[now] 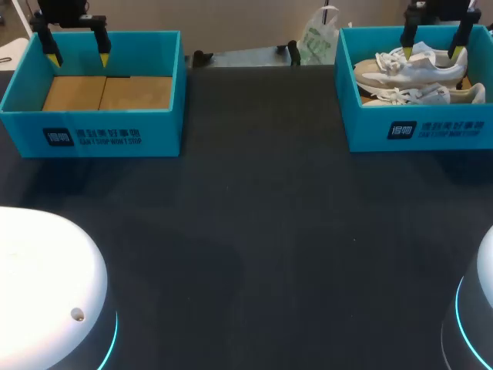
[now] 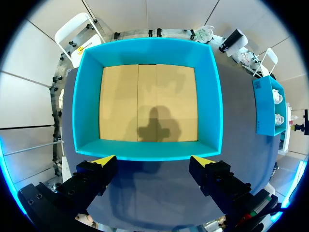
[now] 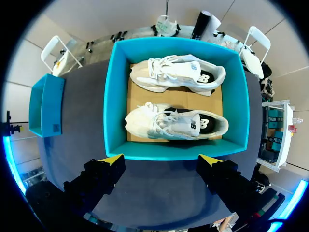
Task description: Take the shoe out of the shoebox, open the shoe tongue, remove and reinsert the insole, then place the shoe into the shoebox
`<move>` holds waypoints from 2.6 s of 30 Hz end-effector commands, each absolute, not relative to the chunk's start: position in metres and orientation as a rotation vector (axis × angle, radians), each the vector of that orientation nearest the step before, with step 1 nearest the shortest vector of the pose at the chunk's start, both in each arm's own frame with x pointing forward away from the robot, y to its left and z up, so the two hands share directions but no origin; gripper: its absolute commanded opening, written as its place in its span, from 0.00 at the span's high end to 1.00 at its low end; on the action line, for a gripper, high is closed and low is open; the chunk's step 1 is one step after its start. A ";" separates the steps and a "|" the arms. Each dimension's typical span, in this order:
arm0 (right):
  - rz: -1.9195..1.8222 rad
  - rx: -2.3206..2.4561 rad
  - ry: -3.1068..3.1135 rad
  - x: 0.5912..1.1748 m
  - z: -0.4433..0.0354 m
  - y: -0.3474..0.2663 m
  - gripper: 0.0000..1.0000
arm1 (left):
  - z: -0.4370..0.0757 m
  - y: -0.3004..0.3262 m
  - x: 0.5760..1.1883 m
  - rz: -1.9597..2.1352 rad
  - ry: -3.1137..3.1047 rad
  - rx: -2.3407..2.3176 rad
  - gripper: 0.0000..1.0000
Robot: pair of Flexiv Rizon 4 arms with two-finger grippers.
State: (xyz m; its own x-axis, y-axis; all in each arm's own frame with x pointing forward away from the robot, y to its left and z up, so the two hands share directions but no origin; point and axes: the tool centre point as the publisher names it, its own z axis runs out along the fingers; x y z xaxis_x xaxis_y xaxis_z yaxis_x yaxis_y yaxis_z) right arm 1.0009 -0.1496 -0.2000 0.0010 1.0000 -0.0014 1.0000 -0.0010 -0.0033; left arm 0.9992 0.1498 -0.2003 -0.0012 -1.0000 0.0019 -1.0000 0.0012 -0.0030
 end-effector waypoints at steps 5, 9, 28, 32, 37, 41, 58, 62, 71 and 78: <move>0.003 -2.221 -2.220 1.001 -0.200 -0.150 0.00 | -0.200 0.150 0.999 -0.004 2.222 -2.220 0.00; 0.003 -2.221 -2.220 1.001 -0.200 -0.150 0.00 | -0.200 0.150 0.999 -0.004 2.222 -2.220 0.00; -0.027 -2.233 -2.294 1.009 -0.207 -0.202 0.00 | -0.200 0.150 0.999 -0.004 2.222 -2.220 0.00; 0.000 -2.234 -2.313 1.012 -0.216 -0.214 0.00 | -0.200 0.150 0.999 -0.004 2.222 -2.220 0.00; 0.014 -2.249 -2.314 1.017 -0.227 -0.231 0.00 | -0.200 0.150 0.999 -0.004 2.222 -2.220 0.00; 0.005 -2.262 -2.308 1.021 -0.235 -0.248 0.00 | -0.200 0.150 0.999 -0.004 2.222 -2.220 0.00; 0.100 -2.247 -2.303 1.033 -0.276 -0.289 0.00 | -0.200 0.150 0.999 -0.004 2.222 -2.220 0.00; 0.101 -2.230 -2.312 1.034 -0.286 -0.294 0.00 | -0.200 0.150 0.999 -0.004 2.222 -2.220 0.00; 0.112 -2.214 -2.301 1.036 -0.303 -0.302 0.07 | -0.200 0.150 0.999 -0.004 2.222 -2.220 0.00; 0.130 -2.221 -2.273 1.036 -0.313 -0.308 0.09 | -0.200 0.150 0.999 -0.004 2.222 -2.220 0.00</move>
State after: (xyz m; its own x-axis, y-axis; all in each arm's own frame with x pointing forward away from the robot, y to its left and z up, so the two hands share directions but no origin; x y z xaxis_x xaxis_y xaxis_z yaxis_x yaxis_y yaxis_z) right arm 1.0317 -0.3066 -0.3098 -0.0249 0.9958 -0.0878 0.9995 0.0229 -0.0233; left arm 0.9992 0.1497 -0.2002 -0.0011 -1.0000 0.0018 -1.0000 0.0010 -0.0030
